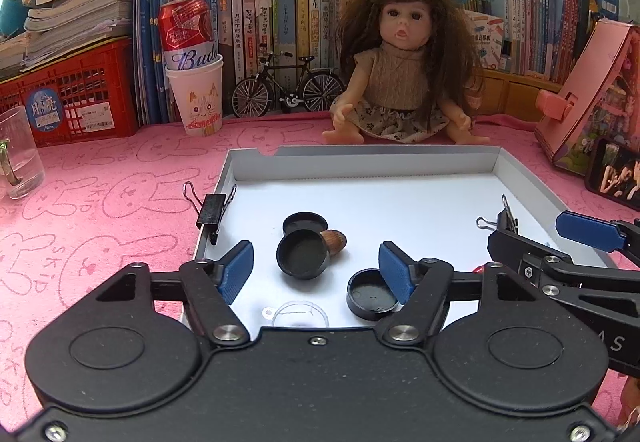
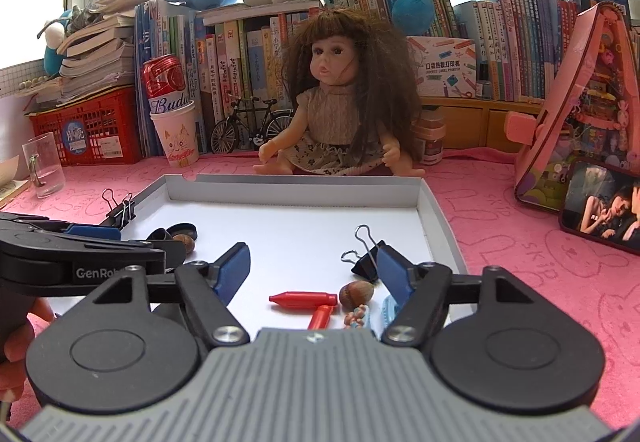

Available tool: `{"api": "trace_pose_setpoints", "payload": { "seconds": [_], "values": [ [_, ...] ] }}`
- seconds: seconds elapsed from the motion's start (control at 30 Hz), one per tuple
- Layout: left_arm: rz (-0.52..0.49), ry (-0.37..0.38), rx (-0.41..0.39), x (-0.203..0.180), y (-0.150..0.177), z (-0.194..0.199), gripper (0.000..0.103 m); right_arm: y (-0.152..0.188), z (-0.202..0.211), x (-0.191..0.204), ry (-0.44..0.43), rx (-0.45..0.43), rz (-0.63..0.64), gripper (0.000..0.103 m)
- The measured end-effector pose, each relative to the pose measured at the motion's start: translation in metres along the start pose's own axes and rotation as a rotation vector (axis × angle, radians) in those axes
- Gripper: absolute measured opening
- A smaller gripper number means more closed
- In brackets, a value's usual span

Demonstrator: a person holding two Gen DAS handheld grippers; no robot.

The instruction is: Organize rigid objects

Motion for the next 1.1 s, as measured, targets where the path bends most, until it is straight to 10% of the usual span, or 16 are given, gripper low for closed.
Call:
{"api": "trace_pose_setpoints", "payload": {
  "seconds": [1.1],
  "values": [
    [0.049, 0.084, -0.051, 0.019, 0.029, 0.086, 0.079, 0.015, 0.062, 0.004, -0.008, 0.022, -0.084, 0.091]
  ]
}}
Point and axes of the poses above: each gripper's, at about its wrist camera, not at the fingertips, and z roughly against the way its jaws point, x to its left, y to its underside, the point moved 9 cm from there along -z, roughly the way its jaws point, and after that the axes turned 14 degrees about -y, right-handed, at the moved point
